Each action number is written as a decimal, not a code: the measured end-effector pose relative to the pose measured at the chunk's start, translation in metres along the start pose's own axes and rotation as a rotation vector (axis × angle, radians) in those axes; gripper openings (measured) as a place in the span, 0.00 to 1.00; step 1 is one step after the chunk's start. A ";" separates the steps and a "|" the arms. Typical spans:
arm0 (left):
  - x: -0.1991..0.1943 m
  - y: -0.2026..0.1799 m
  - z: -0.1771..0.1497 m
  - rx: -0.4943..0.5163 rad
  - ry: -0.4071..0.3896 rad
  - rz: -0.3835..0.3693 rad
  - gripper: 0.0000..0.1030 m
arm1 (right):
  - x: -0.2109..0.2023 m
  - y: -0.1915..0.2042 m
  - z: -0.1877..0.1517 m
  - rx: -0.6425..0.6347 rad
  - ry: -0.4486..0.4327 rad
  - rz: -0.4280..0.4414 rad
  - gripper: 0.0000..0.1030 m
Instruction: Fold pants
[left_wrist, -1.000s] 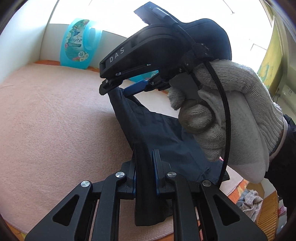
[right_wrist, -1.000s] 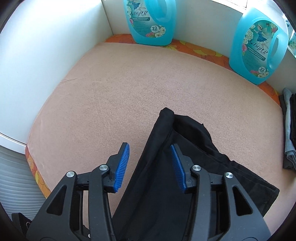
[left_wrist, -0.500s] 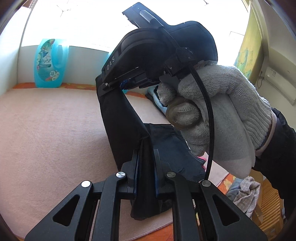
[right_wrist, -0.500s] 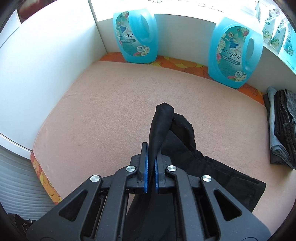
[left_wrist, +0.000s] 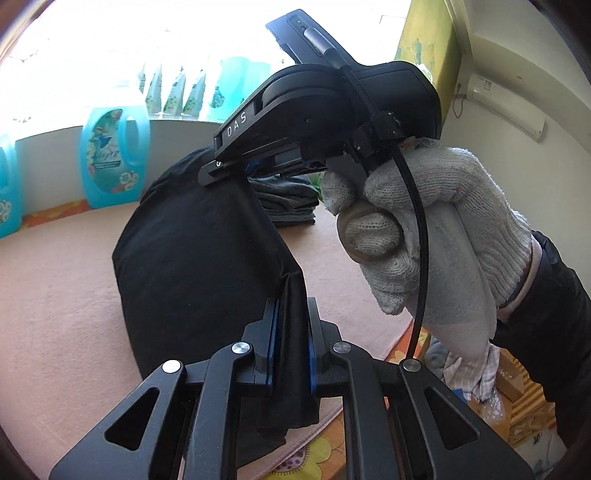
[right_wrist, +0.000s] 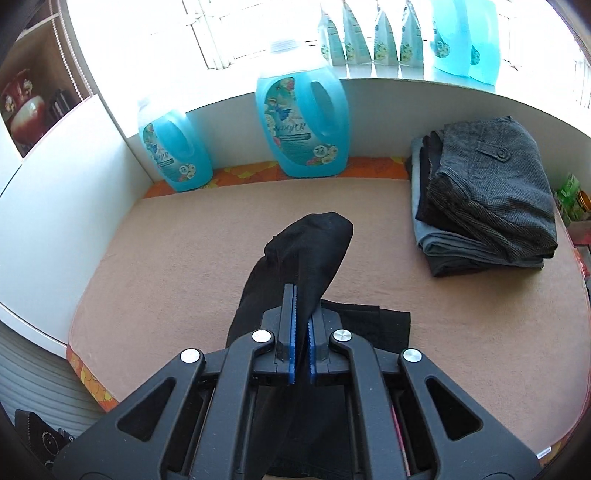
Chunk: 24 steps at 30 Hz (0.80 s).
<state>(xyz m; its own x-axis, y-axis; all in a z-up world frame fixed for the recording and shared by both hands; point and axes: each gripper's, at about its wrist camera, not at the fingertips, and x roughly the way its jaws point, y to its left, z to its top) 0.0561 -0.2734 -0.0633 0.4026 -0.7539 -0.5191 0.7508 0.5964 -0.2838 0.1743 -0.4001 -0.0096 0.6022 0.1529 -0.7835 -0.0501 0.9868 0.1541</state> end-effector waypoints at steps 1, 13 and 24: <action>0.008 -0.004 -0.001 0.007 0.014 -0.007 0.11 | 0.000 -0.013 -0.004 0.020 0.002 0.001 0.05; 0.070 -0.003 -0.011 -0.002 0.149 -0.043 0.11 | 0.062 -0.108 -0.042 0.216 0.050 0.088 0.05; -0.004 -0.008 -0.031 0.049 0.151 0.029 0.26 | 0.089 -0.118 -0.021 0.172 0.048 0.102 0.05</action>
<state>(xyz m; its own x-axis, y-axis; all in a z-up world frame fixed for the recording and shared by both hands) 0.0325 -0.2665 -0.0846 0.3438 -0.6845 -0.6429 0.7661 0.6004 -0.2295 0.2171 -0.5018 -0.1095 0.5619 0.2577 -0.7860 0.0308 0.9431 0.3312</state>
